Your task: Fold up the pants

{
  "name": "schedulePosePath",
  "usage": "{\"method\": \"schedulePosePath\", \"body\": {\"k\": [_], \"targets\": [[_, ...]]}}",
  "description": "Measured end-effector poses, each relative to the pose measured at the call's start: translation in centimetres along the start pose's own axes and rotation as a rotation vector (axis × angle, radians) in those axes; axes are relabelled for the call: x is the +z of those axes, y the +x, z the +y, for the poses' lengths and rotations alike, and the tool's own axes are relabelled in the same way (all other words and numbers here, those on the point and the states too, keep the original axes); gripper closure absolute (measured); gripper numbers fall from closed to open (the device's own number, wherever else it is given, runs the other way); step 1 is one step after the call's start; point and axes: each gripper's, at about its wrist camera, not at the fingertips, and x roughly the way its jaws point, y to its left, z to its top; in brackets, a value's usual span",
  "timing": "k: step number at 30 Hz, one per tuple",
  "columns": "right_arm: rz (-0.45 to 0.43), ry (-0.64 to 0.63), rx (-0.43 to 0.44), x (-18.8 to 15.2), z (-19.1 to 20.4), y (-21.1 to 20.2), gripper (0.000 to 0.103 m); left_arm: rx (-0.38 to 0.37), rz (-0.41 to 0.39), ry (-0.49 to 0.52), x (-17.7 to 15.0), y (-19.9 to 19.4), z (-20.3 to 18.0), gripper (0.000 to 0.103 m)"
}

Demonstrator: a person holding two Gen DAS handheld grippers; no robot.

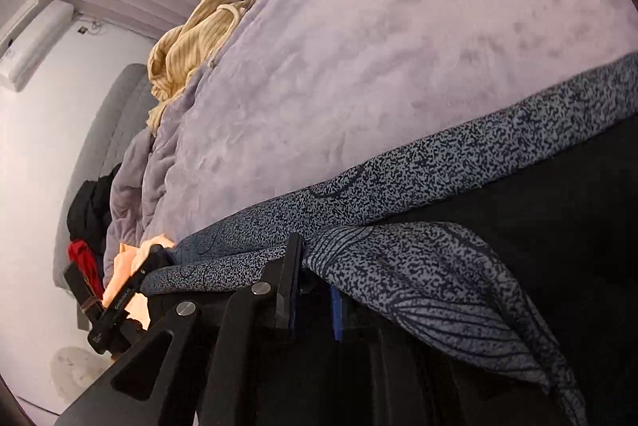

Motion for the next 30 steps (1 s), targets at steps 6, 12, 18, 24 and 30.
{"method": "schedulePosePath", "body": {"k": [6, 12, 18, 24, 30], "targets": [[-0.021, -0.068, 0.059, -1.6, 2.6, -4.8, 0.034, -0.040, -0.074, 0.032, 0.7, -5.9, 1.4, 0.036], [-0.047, -0.049, 0.158, -7.3, 3.4, -9.5, 0.034, -0.067, -0.053, 0.000, -1.4, -8.7, 4.4, 0.036], [0.053, -0.010, 0.229, -13.3, 3.1, -6.8, 0.039, -0.020, 0.040, 0.186, -5.4, -5.9, 1.0, 0.036], [0.031, 0.068, 0.269, -12.7, 3.4, -2.9, 0.050, -0.027, 0.085, 0.039, -6.0, -3.0, 3.2, 0.008], [0.075, 0.128, 0.238, -11.4, 3.8, -2.0, 0.094, -0.031, 0.097, 0.029, -6.0, -2.7, 3.6, 0.004]]}}
